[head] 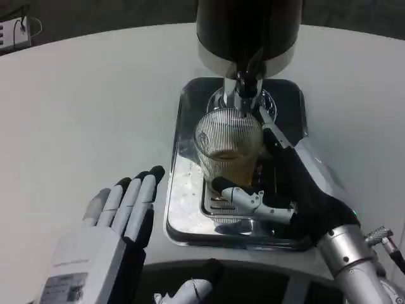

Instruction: Grasp the cup under the faucet to collect the drink, then remove the cup.

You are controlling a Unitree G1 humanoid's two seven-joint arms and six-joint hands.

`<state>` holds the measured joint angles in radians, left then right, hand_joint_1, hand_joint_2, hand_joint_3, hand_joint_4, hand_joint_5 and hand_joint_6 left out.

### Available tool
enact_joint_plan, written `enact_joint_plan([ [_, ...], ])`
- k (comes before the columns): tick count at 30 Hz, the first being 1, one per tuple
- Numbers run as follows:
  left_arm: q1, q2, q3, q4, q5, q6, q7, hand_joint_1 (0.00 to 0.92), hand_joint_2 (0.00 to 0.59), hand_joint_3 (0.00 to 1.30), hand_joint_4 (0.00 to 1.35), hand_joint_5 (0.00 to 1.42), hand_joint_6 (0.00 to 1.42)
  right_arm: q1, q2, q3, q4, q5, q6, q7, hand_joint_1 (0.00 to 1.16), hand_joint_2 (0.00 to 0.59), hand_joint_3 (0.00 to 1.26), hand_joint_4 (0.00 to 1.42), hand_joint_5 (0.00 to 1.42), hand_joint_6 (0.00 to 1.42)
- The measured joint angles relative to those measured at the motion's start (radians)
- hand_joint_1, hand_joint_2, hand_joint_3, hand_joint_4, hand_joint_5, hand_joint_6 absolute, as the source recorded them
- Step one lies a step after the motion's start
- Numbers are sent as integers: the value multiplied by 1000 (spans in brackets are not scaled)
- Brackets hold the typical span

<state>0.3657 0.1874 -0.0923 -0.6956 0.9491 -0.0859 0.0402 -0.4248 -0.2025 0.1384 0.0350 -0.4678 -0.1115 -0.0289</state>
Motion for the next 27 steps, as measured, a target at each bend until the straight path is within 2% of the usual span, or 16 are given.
enact_joint_plan([
  [27, 37, -9, 37, -40, -3, 18, -32, 0, 172, 0, 0, 0, 0, -43, 78, 18, 76, 45, 1, -38, 666, 208, 3, 94, 155, 299],
])
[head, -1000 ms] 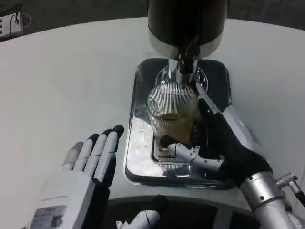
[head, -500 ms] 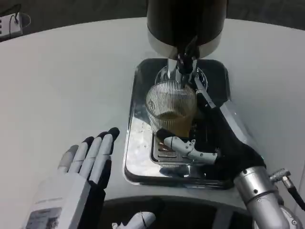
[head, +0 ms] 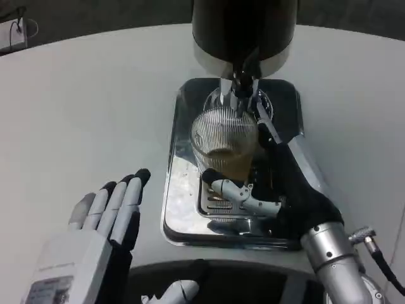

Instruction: Grasp the cup under the faucet to collect the drink, then remove the cup.

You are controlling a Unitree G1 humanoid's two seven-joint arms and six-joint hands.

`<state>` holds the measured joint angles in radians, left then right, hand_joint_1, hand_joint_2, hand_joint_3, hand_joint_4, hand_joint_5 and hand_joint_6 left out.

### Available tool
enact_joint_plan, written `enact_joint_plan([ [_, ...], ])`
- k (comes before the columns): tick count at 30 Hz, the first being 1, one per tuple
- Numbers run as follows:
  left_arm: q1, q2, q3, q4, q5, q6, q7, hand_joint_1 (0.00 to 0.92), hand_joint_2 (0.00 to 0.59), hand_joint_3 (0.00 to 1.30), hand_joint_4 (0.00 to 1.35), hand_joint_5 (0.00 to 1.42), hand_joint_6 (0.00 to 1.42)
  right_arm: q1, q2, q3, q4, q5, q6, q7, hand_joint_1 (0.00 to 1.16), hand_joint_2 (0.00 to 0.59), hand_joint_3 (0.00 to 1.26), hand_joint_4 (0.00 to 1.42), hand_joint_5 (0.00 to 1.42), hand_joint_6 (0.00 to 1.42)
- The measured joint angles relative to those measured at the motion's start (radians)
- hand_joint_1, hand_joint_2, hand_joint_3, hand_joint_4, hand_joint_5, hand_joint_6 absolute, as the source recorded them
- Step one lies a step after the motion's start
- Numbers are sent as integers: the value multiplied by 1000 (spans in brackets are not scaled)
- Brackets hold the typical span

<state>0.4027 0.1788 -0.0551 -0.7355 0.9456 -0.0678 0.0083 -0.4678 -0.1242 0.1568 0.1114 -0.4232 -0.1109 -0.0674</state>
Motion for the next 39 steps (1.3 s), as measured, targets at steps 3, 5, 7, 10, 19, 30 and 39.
enact_joint_plan([
  [3, 7, 0, 4, -4, 0, 0, -3, 0, 172, 0, 0, 0, 0, -6, 5, 3, 8, 2, 0, -6, 673, 201, 20, 122, 170, 314],
  [5, 14, -1, 5, -8, 0, 0, -4, 0, 172, 0, 0, 0, 0, -14, 9, 4, 18, 12, 0, -8, 685, 204, 31, 146, 190, 322],
  [7, 17, -4, 7, -12, 0, 1, -5, 0, 171, 0, 0, 0, 0, -18, 13, 5, 26, 16, 0, -15, 701, 199, 50, 170, 205, 336],
  [10, 17, -6, 7, -15, 0, 3, -9, 0, 171, 0, 0, 0, 0, -23, 18, 6, 35, 19, 0, -21, 734, 195, 70, 203, 230, 353],
  [19, 19, -19, 14, -28, 0, 17, -21, 0, 171, 0, 0, 0, 0, -45, 40, 8, 59, 22, 0, -35, 834, 187, 156, 291, 337, 531],
  [30, 19, -23, 39, -52, -1, 33, -43, 0, 170, 0, 0, 0, 0, -57, 94, 6, 81, 40, 14, -94, 1110, 221, 456, 652, 868, 1317],
  [39, 6, -33, 35, -58, 0, 36, -55, 0, 170, 0, 0, 0, 0, -36, 110, -6, 68, 58, 11, -129, 1152, 148, 705, 908, 1119, 1424],
])
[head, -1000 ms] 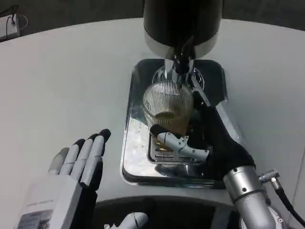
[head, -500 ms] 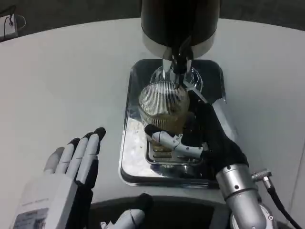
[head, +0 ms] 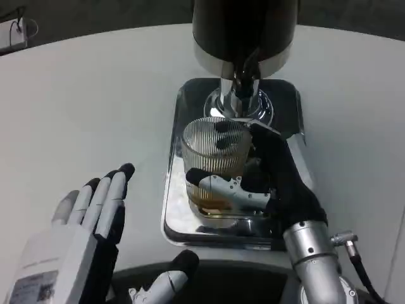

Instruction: Grasp the cup under the faucet to collect the drink, then remove the cup.

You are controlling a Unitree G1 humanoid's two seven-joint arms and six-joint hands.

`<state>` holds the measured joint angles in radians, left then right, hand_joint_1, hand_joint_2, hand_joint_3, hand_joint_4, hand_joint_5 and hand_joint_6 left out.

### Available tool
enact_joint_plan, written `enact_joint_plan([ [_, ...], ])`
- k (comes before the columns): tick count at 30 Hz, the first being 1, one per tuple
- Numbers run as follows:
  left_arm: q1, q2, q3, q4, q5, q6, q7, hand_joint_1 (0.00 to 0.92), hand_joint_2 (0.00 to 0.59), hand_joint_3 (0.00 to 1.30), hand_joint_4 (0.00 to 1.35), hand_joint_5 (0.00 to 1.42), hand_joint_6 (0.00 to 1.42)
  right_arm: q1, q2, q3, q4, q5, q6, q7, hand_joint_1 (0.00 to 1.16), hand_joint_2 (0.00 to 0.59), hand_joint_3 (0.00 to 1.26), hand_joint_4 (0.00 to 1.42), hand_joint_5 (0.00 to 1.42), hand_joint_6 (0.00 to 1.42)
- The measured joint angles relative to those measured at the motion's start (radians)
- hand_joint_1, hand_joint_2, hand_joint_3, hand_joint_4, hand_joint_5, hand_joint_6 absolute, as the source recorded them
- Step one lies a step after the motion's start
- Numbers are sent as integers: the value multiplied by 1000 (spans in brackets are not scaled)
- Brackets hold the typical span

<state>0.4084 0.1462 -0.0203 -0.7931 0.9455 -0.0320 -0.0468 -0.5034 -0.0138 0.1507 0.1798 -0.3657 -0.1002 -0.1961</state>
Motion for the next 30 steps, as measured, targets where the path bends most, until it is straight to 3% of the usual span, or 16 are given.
enact_joint_plan([
  [3, -10, -2, -2, 1, 0, 0, 0, 0, 170, 0, 0, 0, 0, 10, -7, -5, -7, 1, -8, -1, 1162, 124, 745, 940, 1151, 1424],
  [11, -29, -5, -14, 16, 1, 0, 0, 0, 160, 0, 0, 0, 0, 82, -29, -9, -90, 18, -9, 16, 1162, 126, 770, 971, 1179, 1424],
  [22, -45, -8, -38, 26, 7, -1, 2, 0, 141, 0, 0, 0, 0, 233, -81, 62, -256, -38, -37, 60, 1162, 93, 795, 983, 1181, 1424],
  [30, -42, -6, -38, 28, 5, -8, 20, 0, 109, 0, 0, 0, 0, 329, -102, 43, -360, -14, -44, 92, 1162, 92, 815, 983, 1181, 1424],
])
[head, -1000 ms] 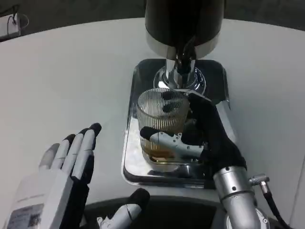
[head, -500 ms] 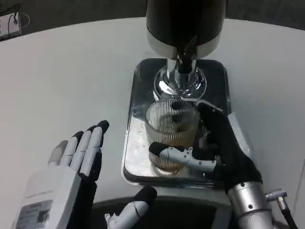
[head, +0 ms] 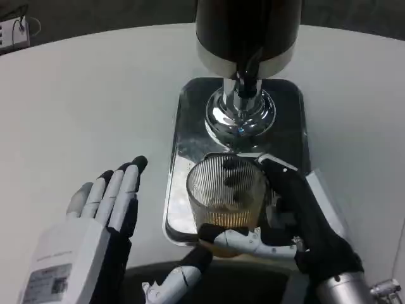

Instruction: Grasp the cup under the faucet to collect the drink, then remove the cup.

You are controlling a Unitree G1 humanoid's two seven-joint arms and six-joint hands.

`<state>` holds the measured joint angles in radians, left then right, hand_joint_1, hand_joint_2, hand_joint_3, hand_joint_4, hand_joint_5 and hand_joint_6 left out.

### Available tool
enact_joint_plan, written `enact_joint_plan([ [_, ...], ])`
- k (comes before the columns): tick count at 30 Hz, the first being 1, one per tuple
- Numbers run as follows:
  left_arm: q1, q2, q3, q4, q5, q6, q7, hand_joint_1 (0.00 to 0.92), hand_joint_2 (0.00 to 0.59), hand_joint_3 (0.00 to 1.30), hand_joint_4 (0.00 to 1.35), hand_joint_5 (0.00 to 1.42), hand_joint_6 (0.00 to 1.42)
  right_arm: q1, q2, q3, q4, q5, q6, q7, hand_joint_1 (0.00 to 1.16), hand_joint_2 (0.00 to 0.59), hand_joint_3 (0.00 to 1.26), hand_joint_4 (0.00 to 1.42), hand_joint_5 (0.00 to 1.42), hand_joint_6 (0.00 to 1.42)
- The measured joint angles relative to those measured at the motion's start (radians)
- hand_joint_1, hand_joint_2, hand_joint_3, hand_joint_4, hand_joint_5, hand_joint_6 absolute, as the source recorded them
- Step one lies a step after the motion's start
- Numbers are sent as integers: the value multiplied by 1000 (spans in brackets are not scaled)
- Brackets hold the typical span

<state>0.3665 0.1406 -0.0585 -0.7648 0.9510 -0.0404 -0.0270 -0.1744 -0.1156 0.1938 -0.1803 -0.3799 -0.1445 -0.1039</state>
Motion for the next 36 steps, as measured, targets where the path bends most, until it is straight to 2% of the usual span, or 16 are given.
enact_joint_plan([
  [7, 21, 4, 3, -1, 0, -11, 5, 0, 87, 0, 0, 0, 0, 109, -24, -39, -165, 59, -1, 63, 1162, 92, 837, 983, 1181, 1424],
  [15, 48, 22, 7, -40, 45, -12, -6, 0, 43, 0, 0, 0, 0, 187, -54, -86, -310, 126, -1, 135, 1162, 85, 842, 994, 1181, 1424],
  [23, 49, 29, 15, -123, 87, -13, -68, 0, 25, 0, 0, 0, 0, 256, -93, -125, -456, 147, -1, 196, 1162, 84, 842, 994, 1181, 1424],
  [31, 23, 44, 12, -167, 124, -24, -151, 0, 13, 0, 0, 0, 0, 273, -128, -166, -531, 202, -1, 256, 1162, 82, 842, 994, 1181, 1424],
  [36, 7, 37, -12, -191, 167, -34, -223, 0, 10, 0, 0, 0, 0, 276, -131, -188, -564, 223, 2, 268, 1162, 78, 842, 995, 1181, 1424],
])
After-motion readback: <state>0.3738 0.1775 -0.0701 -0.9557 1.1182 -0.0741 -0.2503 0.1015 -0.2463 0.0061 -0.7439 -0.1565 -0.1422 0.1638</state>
